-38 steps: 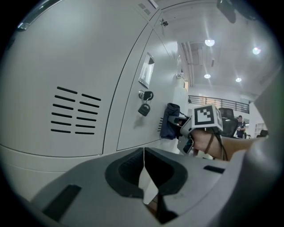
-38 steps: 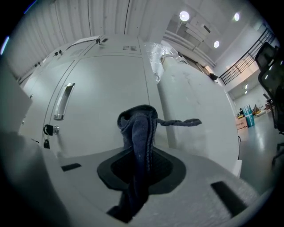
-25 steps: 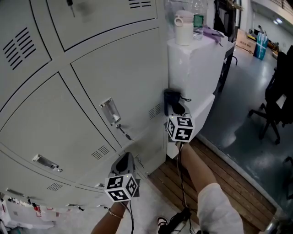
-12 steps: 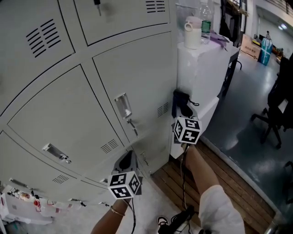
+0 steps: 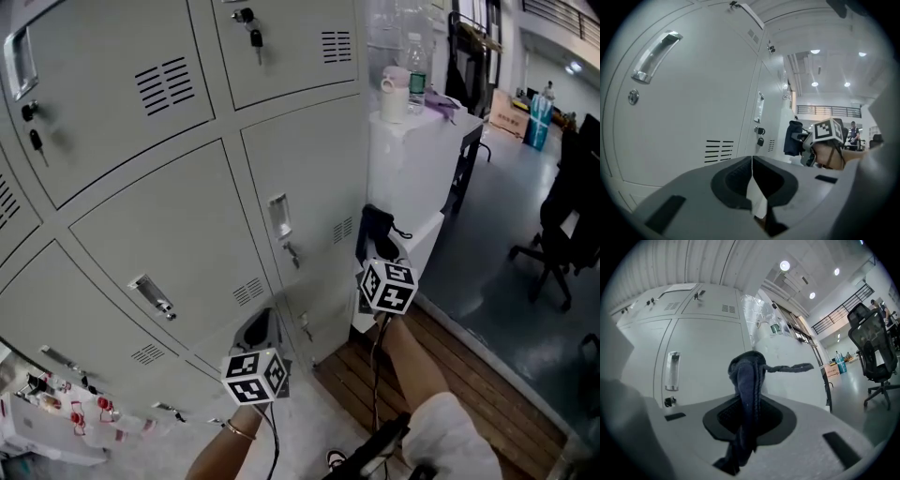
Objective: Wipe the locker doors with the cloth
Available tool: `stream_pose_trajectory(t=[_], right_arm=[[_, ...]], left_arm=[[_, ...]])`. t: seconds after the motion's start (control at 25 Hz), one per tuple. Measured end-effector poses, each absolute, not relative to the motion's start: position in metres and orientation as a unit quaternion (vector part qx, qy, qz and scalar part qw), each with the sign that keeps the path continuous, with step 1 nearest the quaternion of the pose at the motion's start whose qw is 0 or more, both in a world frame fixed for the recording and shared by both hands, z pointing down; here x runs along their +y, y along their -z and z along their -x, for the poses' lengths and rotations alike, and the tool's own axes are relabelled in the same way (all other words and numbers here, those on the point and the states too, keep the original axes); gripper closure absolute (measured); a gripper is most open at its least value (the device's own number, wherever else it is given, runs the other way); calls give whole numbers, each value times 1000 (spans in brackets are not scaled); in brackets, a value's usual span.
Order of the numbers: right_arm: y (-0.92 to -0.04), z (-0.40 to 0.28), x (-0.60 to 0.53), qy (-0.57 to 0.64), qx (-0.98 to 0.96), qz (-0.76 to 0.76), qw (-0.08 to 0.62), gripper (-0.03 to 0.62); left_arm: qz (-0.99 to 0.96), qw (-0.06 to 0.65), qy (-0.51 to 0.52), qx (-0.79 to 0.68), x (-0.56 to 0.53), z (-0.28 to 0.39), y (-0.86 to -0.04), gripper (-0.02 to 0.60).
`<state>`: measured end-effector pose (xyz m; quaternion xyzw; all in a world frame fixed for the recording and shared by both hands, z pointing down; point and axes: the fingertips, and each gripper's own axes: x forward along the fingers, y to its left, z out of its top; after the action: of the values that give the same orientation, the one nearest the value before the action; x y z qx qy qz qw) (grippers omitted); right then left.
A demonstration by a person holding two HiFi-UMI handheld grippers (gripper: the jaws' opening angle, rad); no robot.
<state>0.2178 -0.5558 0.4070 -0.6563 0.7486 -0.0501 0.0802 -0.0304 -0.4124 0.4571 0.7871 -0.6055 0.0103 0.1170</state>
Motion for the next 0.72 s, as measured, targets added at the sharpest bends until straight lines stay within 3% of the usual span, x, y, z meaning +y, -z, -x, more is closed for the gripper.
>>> stream_pose_trajectory(t=[0.72], right_arm=[[-362,-94,-386,18,798,600,51,545]], left_arm=[[-775,75,36,-626,-303,109,-387,572]])
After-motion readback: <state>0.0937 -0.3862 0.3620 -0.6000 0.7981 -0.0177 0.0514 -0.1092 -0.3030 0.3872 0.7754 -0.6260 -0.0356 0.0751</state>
